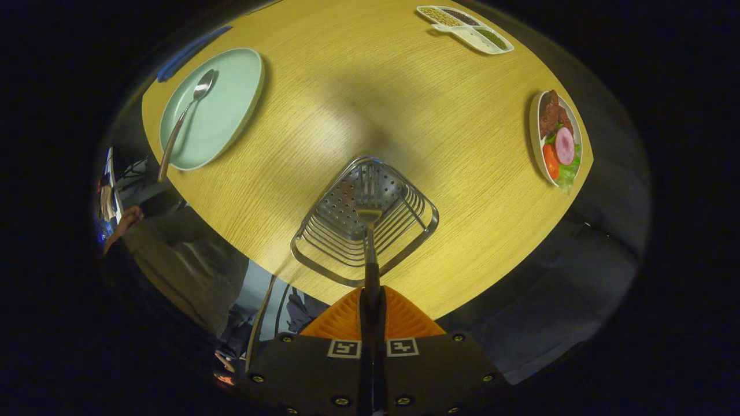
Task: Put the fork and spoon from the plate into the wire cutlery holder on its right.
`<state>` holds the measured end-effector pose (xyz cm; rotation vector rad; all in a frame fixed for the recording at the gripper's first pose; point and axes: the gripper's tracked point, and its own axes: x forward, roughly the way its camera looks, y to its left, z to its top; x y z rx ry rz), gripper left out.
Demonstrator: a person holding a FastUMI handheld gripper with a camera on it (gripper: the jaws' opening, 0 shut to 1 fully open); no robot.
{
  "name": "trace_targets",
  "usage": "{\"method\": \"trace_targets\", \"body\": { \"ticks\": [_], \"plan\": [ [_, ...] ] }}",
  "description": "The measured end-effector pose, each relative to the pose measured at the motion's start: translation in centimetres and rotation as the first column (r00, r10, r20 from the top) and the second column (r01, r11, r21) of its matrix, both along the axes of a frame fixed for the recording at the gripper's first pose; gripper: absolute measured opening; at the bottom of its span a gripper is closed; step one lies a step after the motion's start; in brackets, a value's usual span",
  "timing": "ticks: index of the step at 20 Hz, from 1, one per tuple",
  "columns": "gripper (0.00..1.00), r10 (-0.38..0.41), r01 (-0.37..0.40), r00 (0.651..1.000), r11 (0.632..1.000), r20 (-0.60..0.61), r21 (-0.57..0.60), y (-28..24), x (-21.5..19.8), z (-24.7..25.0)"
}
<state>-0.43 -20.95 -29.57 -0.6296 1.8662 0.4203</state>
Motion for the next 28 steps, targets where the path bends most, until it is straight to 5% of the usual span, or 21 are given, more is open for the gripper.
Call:
{"method": "trace_targets", "body": {
  "ticks": [5, 8, 15, 19, 28],
  "plan": [
    [0.12, -0.110, 0.110, 0.993, 0.994, 0.034, 0.025, 0.5, 0.5, 0.0],
    [0.35, -0.183, 0.176, 0.980, 0.980, 0.078, 0.089, 1.5, 1.3, 1.6],
    [0.35, -0.419, 0.360, 0.883, 0.894, 0.211, 0.268, 5.6, 1.8, 6.3],
    [0.35, -0.500, 0.393, 0.835, 0.835, 0.232, 0.385, 10.6, 1.1, 7.9],
    [0.36, -0.447, 0.345, 0.887, 0.807, 0.115, 0.479, 23.2, -3.8, 4.5]
  ]
}}
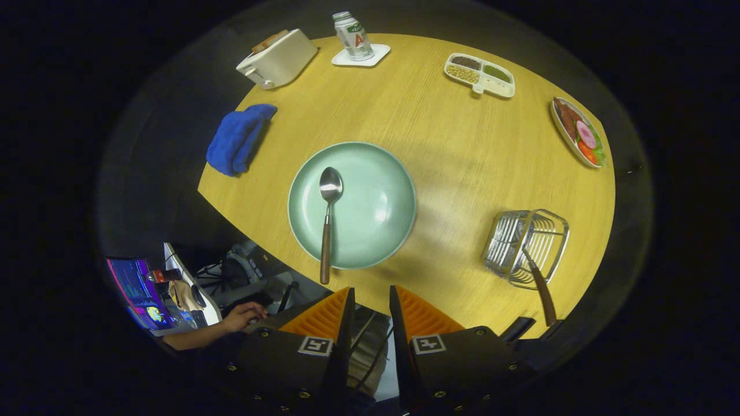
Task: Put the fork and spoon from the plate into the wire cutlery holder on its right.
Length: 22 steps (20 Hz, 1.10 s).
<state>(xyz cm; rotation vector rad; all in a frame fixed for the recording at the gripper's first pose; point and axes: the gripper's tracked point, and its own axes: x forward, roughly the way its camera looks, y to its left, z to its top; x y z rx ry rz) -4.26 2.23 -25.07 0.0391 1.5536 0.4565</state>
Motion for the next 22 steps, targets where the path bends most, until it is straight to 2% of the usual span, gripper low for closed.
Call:
{"method": "trace_targets", "body": {
  "ticks": [5, 14, 22],
  "plan": [
    [0.35, 0.068, -0.068, 0.998, 0.998, 0.015, 0.001, 3.8, -0.7, -3.1],
    [0.35, 0.051, -0.051, 0.999, 0.999, -0.017, -0.005, 8.2, -0.4, -6.9],
    [0.35, 0.054, -0.056, 0.998, 0.998, -0.037, -0.041, 9.1, -0.3, -9.9]
  ]
}}
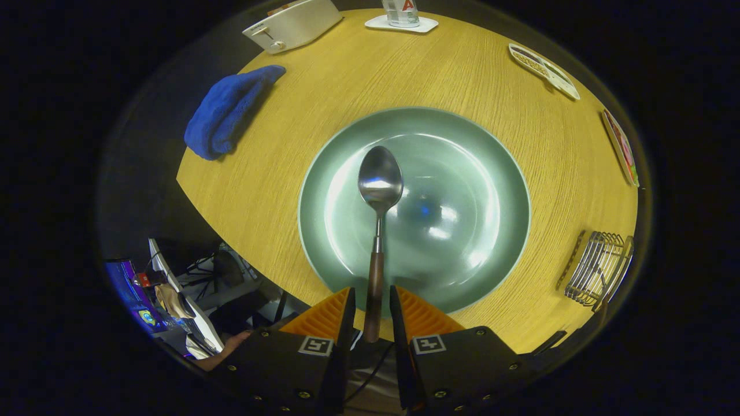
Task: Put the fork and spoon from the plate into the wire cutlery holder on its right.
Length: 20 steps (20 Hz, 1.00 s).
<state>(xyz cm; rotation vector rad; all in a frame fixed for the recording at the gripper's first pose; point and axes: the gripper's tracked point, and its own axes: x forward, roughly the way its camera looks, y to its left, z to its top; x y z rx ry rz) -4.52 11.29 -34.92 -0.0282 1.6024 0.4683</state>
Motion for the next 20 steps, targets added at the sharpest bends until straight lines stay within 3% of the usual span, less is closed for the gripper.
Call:
{"method": "trace_targets", "body": {
  "ticks": [7, 8, 9, 13, 14, 20],
  "plan": [
    [0.35, -0.011, 0.013, 1.000, 0.998, -0.029, 0.063, 1.0, -0.1, -0.5],
    [0.24, -0.049, 0.051, 0.998, 0.997, -0.028, 0.063, 1.0, 0.3, -0.4],
    [0.13, -0.034, 0.035, 0.999, 0.999, -0.022, 0.039, 0.4, 0.5, -0.7],
    [0.13, -0.020, 0.020, 1.000, 0.999, -0.010, 0.049, 0.5, 0.7, -0.5],
    [0.02, -0.024, 0.024, 1.000, 0.999, 0.005, 0.033, 0.5, 0.8, -0.9],
    [0.02, 0.089, -0.089, 0.996, 0.996, 0.018, -0.009, -0.9, 1.5, -0.6]
  ]
}}
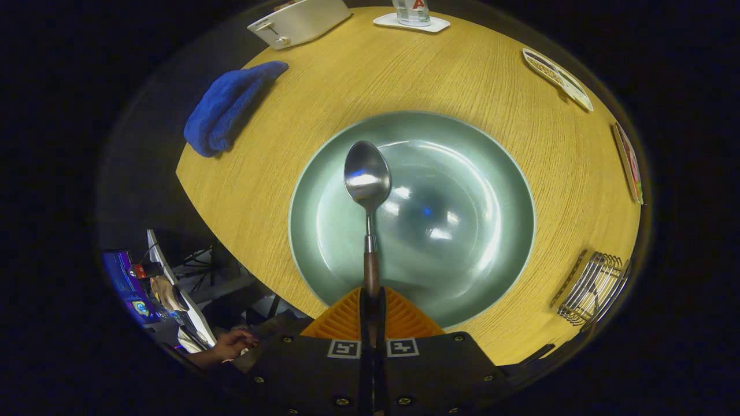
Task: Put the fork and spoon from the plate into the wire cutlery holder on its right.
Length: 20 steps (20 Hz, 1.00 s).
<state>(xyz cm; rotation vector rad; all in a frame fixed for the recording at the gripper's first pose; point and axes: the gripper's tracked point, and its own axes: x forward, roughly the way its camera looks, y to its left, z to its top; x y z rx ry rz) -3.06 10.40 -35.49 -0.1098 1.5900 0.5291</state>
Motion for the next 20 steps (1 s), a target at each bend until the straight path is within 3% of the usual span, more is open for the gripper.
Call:
{"method": "trace_targets", "body": {
  "ticks": [5, 10, 20],
  "plan": [
    [0.02, 0.145, -0.145, 0.989, 0.986, -0.007, -0.078, -4.0, -0.5, 1.9],
    [0.02, 0.191, -0.194, 0.981, 0.973, -0.037, -0.121, -8.7, -1.0, 4.0],
    [0.02, 0.146, -0.157, 0.987, 0.967, -0.066, -0.203, -18.2, -1.7, 8.0]
  ]
}}
